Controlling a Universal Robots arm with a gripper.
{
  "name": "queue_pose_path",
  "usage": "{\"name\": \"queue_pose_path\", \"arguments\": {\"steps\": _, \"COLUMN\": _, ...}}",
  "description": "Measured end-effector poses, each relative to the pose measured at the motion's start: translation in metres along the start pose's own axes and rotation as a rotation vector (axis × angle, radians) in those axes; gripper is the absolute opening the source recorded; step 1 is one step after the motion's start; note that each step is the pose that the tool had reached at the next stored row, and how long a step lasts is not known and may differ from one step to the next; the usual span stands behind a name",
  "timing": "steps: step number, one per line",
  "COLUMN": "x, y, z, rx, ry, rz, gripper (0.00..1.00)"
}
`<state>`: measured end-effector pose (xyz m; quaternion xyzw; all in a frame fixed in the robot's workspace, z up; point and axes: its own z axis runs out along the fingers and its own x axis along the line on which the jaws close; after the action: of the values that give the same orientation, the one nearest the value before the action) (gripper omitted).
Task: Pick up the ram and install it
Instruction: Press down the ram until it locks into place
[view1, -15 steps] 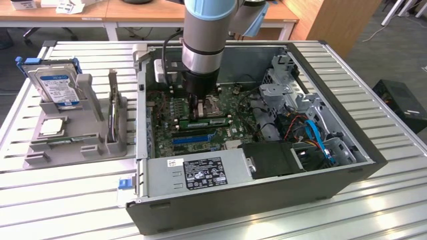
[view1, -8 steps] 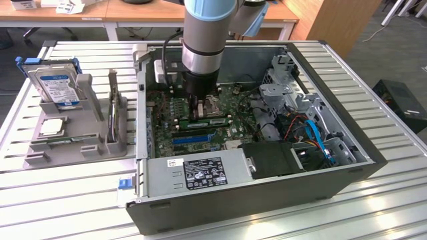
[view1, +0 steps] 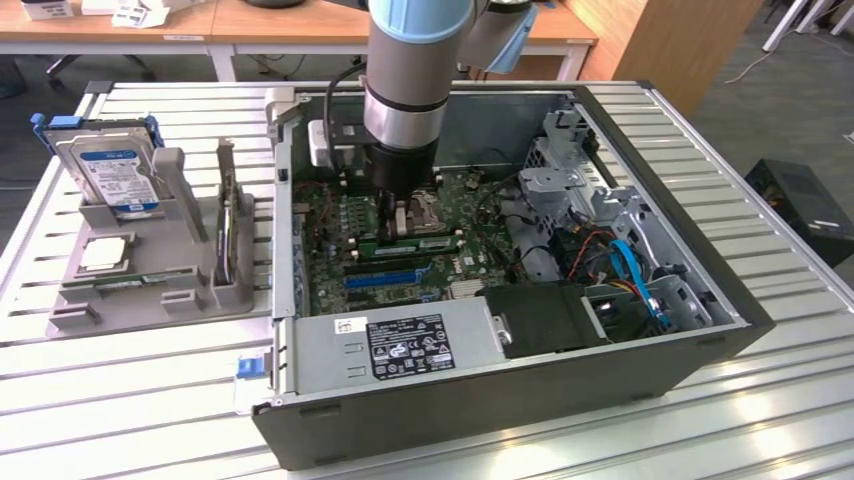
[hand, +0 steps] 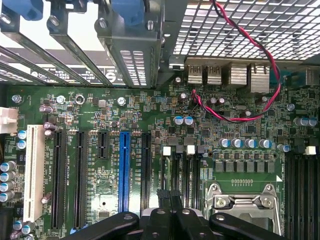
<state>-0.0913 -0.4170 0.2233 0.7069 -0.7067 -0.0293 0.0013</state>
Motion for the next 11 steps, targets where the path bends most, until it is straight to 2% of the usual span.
{"name": "queue_pose_path", "arguments": {"steps": 11, "x": 0.0001, "y": 0.0, "z": 0.001, "rx": 0.0, "ry": -0.0001, "rz": 0.0, "gripper": 0.11}}
